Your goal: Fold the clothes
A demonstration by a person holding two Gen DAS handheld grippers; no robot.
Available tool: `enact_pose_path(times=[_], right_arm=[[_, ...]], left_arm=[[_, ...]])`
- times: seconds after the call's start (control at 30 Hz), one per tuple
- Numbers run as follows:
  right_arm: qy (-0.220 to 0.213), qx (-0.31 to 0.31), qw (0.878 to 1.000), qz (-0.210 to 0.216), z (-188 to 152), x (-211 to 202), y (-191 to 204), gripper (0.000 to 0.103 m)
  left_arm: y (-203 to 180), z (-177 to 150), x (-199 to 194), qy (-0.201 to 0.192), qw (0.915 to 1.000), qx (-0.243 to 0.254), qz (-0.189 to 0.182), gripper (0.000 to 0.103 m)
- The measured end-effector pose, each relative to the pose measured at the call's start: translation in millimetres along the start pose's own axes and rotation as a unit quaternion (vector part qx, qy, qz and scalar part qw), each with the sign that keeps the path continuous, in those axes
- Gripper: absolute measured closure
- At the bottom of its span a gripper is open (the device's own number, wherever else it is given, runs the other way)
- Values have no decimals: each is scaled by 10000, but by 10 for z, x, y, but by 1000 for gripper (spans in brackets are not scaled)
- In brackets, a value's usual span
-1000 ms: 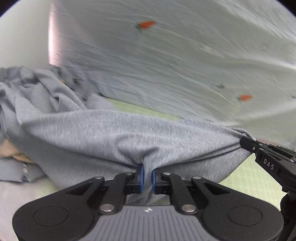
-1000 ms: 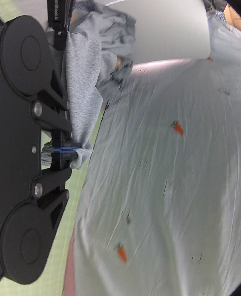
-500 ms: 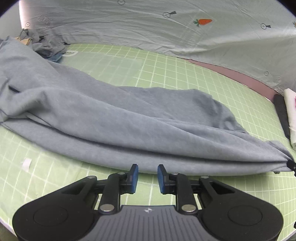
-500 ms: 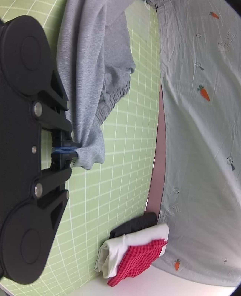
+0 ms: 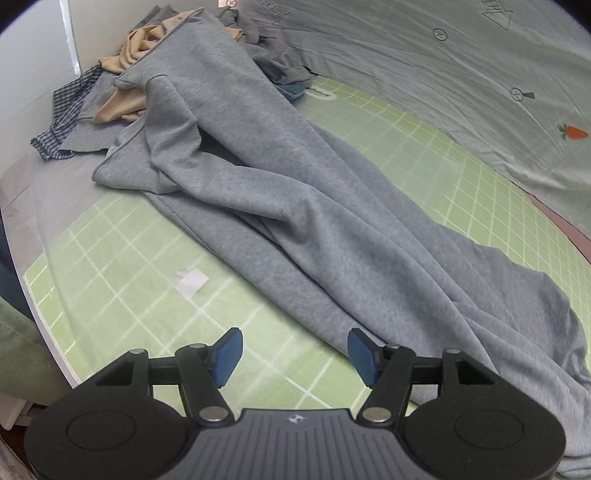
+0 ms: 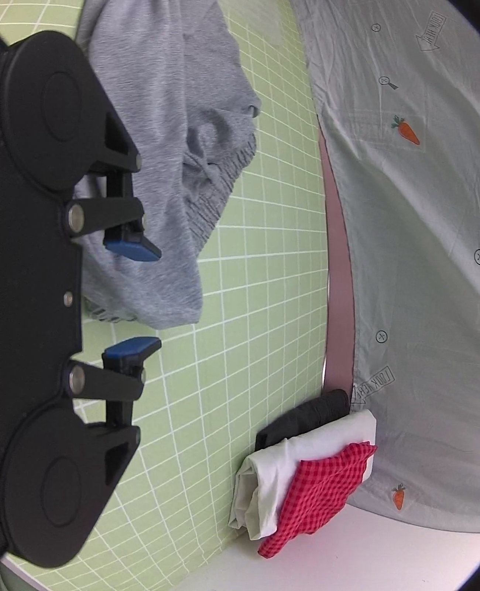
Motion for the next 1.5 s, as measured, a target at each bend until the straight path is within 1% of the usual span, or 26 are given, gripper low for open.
enact_pose_path(times=[0.07,0.13,0.2,0.3,0.4,0.57,0.73,0.77,0.8,0.83,0.9,0.93,0.97,1.0,1.03,1.07,1.13,1.2,1.23,1.27,1.3,1.33,1.37,1.4,1.47,1.5], right_arm=[[-38,-22,10000,24,65,50,89,43],[-47,-53,9999,94,128,114,198,40],[-8,-106,9996,255,194,210,361,32],[104,-250,9981,560,273,401,654,27],[217,-465,9947,890,343,633,986,22],[510,-879,9855,1362,380,1070,1550,20],[825,-982,9816,1418,364,1407,1768,21],[819,-1029,9800,1493,376,1431,1787,24],[785,-1057,9786,1582,409,1438,1791,37],[751,-1084,9771,1672,442,1445,1794,44],[675,-1216,9751,1726,529,1476,1781,69],[632,-1287,9752,1687,587,1503,1756,74],[579,-1261,9782,1546,675,1555,1688,81],[531,-1217,9814,1387,768,1624,1597,83],[501,-1088,9862,1143,889,1769,1407,94],[469,-958,9902,903,1010,1913,1210,97],[407,-775,9955,352,1222,2193,770,97],[351,-658,9968,-293,1403,2438,323,97],[366,-655,9948,-682,1469,2533,90,97],[440,-555,9924,-1006,1510,2600,-135,96],[510,-364,9914,-1151,1525,2606,-313,92],[555,-168,9903,-1263,1534,2593,-473,86],[490,51,9912,-1232,1518,2501,-559,73],[425,269,9915,-1201,1503,2409,-645,53],[287,523,9923,-1082,1429,2198,-712,38],[282,569,9927,-1026,1364,2097,-674,37]], left_arm=[[57,107,73,-3,10000,-81,29,33],[91,229,162,-5,9999,-129,75,29],[140,378,278,-16,9997,-224,136,27],[205,608,454,-40,9987,-449,223,23],[294,833,654,-55,9964,-774,337,22],[464,1124,1007,55,9897,-1279,633,21],[591,1222,1226,154,9848,-1458,929,21],[603,1226,1247,161,9842,-1474,963,21],[609,1228,1264,173,9837,-1478,1004,21],[599,1228,1278,189,9837,-1446,1053,21],[558,1229,1299,211,9843,-1314,1155,21],[518,1231,1311,220,9848,-1229,1207,21],[459,1230,1320,228,9858,-1146,1210,21],[385,1224,1320,234,9873,-1067,1155,21],[312,1218,1321,240,9887,-988,1100,21],[238,1211,1321,246,9901,-909,1045,21],[91,1198,1321,258,9925,-750,935,21],[-56,1183,1321,270,9945,-592,824,21],[-130,1176,1321,276,9953,-512,769,21],[-204,1169,1321,282,9961,-433,713,21],[-278,1161,1320,287,9968,-353,658,21],[-352,1153,1320,293,9974,-274,602,21],[-426,1145,1319,299,9979,-194,547,21],[-474,1136,1320,314,9980,-168,519,21],[-510,1114,1325,366,9976,-243,531,21],[-513,1105,1321,384,9974,-306,533,21]])
Point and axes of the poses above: each gripper's, at about its wrist camera, not at the fingertips, and x roughly the way its jaws point, y to its left, z to its top, the point moved 10 cm from there along x, roughly the way its jaws point, and after that the axes turned 3 degrees about -z, right-handed, at the moved point
